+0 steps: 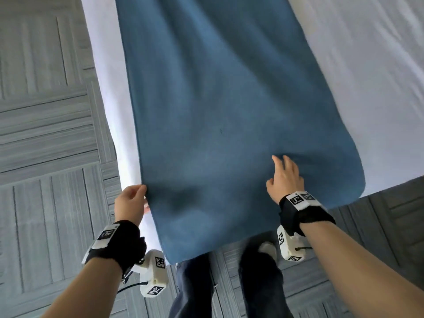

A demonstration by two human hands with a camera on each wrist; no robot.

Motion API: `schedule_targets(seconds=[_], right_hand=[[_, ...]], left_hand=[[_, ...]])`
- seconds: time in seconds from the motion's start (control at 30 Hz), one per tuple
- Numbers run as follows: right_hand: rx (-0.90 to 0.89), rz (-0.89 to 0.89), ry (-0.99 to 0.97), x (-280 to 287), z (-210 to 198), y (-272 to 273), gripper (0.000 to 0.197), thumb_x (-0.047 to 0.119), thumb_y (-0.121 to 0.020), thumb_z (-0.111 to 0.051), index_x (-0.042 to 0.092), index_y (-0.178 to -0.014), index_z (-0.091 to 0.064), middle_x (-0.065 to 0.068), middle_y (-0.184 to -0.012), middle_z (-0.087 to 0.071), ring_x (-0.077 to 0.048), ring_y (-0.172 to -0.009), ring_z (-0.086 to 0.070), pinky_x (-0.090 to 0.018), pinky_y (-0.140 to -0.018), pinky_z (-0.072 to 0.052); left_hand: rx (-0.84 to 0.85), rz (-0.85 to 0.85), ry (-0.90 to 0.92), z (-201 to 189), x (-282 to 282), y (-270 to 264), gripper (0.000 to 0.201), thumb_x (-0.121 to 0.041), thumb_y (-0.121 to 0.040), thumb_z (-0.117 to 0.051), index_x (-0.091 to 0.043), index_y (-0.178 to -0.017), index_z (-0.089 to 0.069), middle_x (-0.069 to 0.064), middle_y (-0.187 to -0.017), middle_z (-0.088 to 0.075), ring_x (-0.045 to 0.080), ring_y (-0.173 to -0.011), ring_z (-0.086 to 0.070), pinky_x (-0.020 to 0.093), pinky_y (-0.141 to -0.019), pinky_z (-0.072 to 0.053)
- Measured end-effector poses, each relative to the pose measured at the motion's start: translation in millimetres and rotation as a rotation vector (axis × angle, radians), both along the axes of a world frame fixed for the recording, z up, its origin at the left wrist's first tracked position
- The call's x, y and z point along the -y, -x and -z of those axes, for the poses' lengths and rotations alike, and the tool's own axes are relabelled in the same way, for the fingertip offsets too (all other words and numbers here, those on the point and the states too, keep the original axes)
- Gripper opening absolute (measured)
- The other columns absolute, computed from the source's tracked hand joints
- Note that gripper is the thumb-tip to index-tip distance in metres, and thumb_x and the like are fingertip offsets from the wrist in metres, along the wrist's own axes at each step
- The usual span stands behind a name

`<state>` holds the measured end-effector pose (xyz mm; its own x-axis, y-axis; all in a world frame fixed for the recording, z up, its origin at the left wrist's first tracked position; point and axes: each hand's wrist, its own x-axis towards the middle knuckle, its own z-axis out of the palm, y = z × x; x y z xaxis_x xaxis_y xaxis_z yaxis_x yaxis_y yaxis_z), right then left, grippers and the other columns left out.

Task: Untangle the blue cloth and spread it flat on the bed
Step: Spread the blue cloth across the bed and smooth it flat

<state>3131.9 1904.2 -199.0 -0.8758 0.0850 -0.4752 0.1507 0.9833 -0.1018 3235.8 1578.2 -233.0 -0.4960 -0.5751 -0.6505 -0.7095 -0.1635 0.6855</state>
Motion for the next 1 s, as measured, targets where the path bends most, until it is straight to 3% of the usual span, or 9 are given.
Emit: schedule_targets(seconds=[0.1,0.23,0.37,0.47,0.53,0.67,0.83,0.9,1.0], right_hand=[[0.019,0.028,-0.008,12.3,-2.9,2.2,0.064,0.013,-0.086,-0.05,0.016,-0.144,-0.025,-0.011,-0.156,-0.016,-0.03,-0.143,-0.014,-0.049,-0.107,-0.031],[-0.029,0.059,0.029,16.3,-5.8,14.1,0.063,0.011,-0.086,-0.051,0.016,-0.143,-0.027,-0.011,-0.155,-0.018,-0.03,-0.142,-0.016,-0.049,-0.107,-0.03],[-0.038,0.032,0.073,20.7,-3.9,27.1,0.063,0.011,-0.086,-0.05,0.016,-0.144,-0.027,-0.012,-0.155,-0.018,-0.03,-0.143,-0.015,-0.048,-0.106,-0.03],[-0.049,0.039,0.101,24.6,-1.4,36.3,0.063,0.01,-0.086,-0.05,0.017,-0.144,-0.027,-0.012,-0.155,-0.016,-0.03,-0.143,-0.014,-0.049,-0.107,-0.03],[-0.062,0.036,0.102,28.3,0.6,41.6,0.063,0.01,-0.086,-0.05,0.017,-0.144,-0.027,-0.012,-0.156,-0.016,-0.03,-0.143,-0.014,-0.05,-0.108,-0.029],[-0.077,0.047,0.094,44.8,1.7,51.2,0.063,0.01,-0.086,-0.05,0.02,-0.144,-0.027,-0.012,-0.156,-0.014,-0.03,-0.144,-0.014,-0.05,-0.109,-0.029],[0.023,0.13,0.056,95.2,1.3,59.4,0.068,0.024,-0.087,-0.051,0.03,-0.146,-0.018,-0.009,-0.157,-0.007,-0.031,-0.143,-0.009,-0.053,-0.105,-0.029],[0.079,0.202,0.044,123.9,1.2,59.4,0.071,0.038,-0.086,-0.053,0.036,-0.146,-0.013,-0.007,-0.158,-0.002,-0.032,-0.143,-0.006,-0.055,-0.104,-0.03],[0.128,0.325,0.062,173.1,2.2,56.3,0.078,0.054,-0.082,-0.054,0.04,-0.145,-0.009,-0.006,-0.158,0.004,-0.035,-0.144,0.002,-0.059,-0.106,-0.028]], left_hand=[[0.055,0.037,-0.04,3.9,10.3,-3.3,0.01,-0.013,-0.092,-0.051,-0.007,-0.095,-0.059,0.013,-0.092,-0.06,0.028,-0.076,-0.058,0.031,-0.058,-0.052],[0.084,0.07,-0.082,6.9,19.0,10.0,0.006,-0.009,-0.092,-0.052,-0.006,-0.094,-0.057,0.011,-0.084,-0.061,0.029,-0.081,-0.059,0.022,-0.047,-0.055],[0.068,0.062,-0.095,6.5,21.6,18.5,0.017,-0.01,-0.091,-0.054,-0.005,-0.107,-0.058,0.011,-0.088,-0.064,0.027,-0.08,-0.062,0.032,-0.064,-0.052],[0.046,0.062,-0.081,4.9,25.6,38.2,0.026,-0.014,-0.091,-0.054,-0.004,-0.115,-0.058,0.013,-0.1,-0.062,0.029,-0.089,-0.059,0.039,-0.078,-0.05],[0.017,0.074,-0.062,5.6,30.4,55.3,0.027,-0.015,-0.091,-0.054,-0.005,-0.115,-0.058,0.012,-0.1,-0.061,0.028,-0.088,-0.058,0.037,-0.074,-0.049],[-0.044,0.109,-0.044,5.4,46.1,98.9,0.028,-0.018,-0.09,-0.056,-0.005,-0.114,-0.06,0.005,-0.083,-0.061,0.019,-0.068,-0.056,0.031,-0.064,-0.047],[-0.099,0.17,-0.084,3.2,77.8,163.1,0.035,-0.02,-0.088,-0.059,-0.007,-0.121,-0.054,0.01,-0.101,-0.064,0.022,-0.078,-0.061,0.033,-0.068,-0.053],[-0.083,0.229,-0.125,1.0,94.4,187.1,0.029,-0.019,-0.089,-0.06,-0.009,-0.115,-0.055,0.007,-0.093,-0.065,0.02,-0.075,-0.063,0.029,-0.059,-0.056],[-0.042,0.383,-0.036,-5.0,123.3,200.9,0.01,-0.019,-0.089,-0.059,-0.011,-0.084,-0.059,0.005,-0.078,-0.063,0.012,-0.057,-0.065,0.022,-0.044,-0.052]])
